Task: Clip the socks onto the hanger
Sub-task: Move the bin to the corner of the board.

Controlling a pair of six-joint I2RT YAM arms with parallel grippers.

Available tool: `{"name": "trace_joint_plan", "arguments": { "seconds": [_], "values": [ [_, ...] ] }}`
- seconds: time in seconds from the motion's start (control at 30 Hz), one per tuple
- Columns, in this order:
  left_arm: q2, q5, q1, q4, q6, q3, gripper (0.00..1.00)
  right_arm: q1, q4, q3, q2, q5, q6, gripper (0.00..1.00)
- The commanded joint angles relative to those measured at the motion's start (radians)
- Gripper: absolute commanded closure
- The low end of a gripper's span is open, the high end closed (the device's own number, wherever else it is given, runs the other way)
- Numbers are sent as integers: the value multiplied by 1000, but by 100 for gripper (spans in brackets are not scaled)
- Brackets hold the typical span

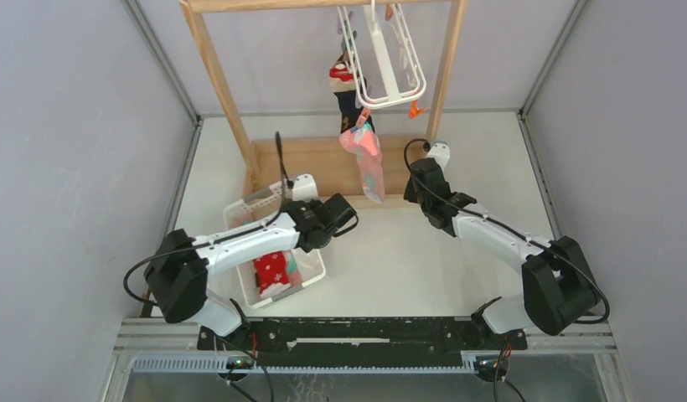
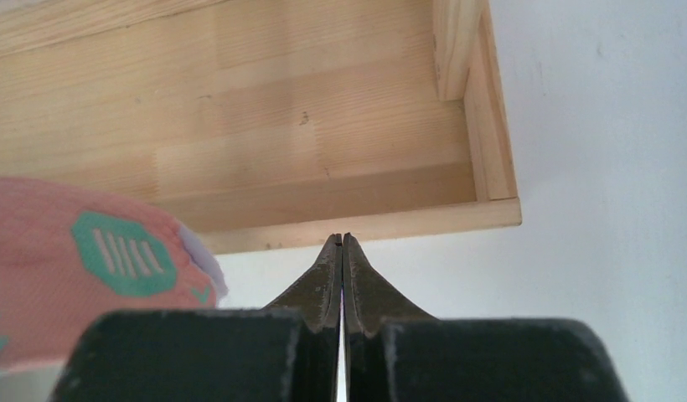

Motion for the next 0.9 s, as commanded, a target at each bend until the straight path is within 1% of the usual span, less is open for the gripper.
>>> {"name": "trace_joint_plan", "arguments": {
  "seconds": [0.0,0.1,0.2,0.33,0.37,0.47,0.53,0.67,0.73,0.8,0.87],
  "values": [
    [72,-54,-77,62,135,114,100,-5,62,-32,-100,-78,10,96],
    [115,-30,-119,135,227,146,100,-20,12,-25,-168,-130,48,91],
    [148,29,-141,207,303,153,100,-50,-73,-3,-250,-211,94,84],
    [195,72,-175,256,368,181,100,-51,-171,-9,-369,-192,113,64],
    [210,78,-187,261,384,196,100,-53,-192,-14,-393,-190,112,61],
    [270,112,-226,272,421,252,100,-49,-242,-26,-425,-189,114,59],
    [309,123,-260,278,448,295,100,-39,-274,-27,-416,-182,121,59],
    [386,129,-345,304,557,383,100,-8,-336,-39,-384,-100,131,59],
    [405,130,-390,338,625,397,100,-9,-336,-60,-392,-86,130,59],
    [413,128,-416,353,644,404,100,-20,-326,-80,-405,-103,124,59],
    [414,169,-426,372,658,401,100,-35,-319,-90,-413,-128,113,59]
  ]
}}
